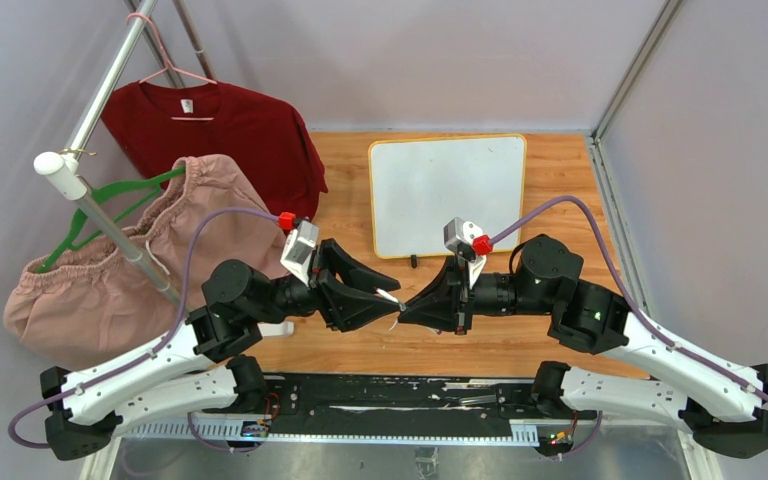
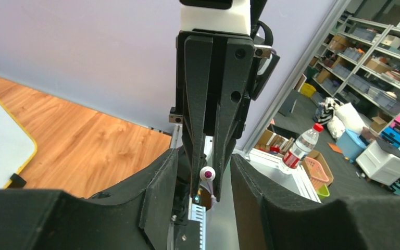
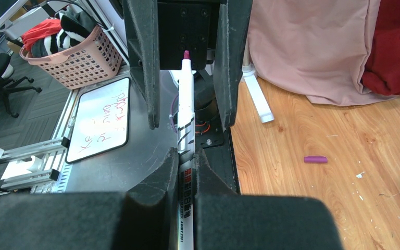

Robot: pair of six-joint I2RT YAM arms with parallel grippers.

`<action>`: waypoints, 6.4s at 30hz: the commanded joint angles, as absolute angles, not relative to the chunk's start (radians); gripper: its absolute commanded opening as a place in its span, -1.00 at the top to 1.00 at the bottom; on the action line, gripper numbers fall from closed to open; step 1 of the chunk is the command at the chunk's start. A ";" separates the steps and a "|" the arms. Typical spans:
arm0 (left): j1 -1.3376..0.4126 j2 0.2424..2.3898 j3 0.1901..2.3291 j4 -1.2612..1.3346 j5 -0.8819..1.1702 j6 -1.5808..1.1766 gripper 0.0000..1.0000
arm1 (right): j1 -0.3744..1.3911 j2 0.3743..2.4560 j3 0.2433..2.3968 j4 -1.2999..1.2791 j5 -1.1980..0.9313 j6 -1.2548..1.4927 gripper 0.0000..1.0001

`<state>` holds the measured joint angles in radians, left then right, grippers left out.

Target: Write a sentence on the whiteboard

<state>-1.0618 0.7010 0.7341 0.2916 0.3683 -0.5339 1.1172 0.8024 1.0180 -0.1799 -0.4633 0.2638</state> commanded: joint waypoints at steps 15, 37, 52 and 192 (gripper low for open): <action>-1.061 0.709 0.773 0.327 0.365 -0.556 1.00 | 1.130 0.788 1.045 -0.174 -0.454 0.269 0.92; -1.062 0.741 0.730 0.828 0.002 -0.832 1.00 | 1.131 0.844 1.045 0.391 -0.160 0.432 -0.60; -1.062 0.713 0.684 0.823 -0.131 -0.865 1.00 | 1.132 0.920 1.091 0.496 -0.097 0.494 -0.17; -1.062 0.532 0.640 0.565 -0.239 -0.668 -1.00 | 1.131 0.741 1.141 -0.070 0.147 0.289 1.00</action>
<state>-1.0626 0.5999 0.6434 0.6540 -0.2104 -0.8246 1.1233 0.8314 1.1374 0.1284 -0.0124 0.3962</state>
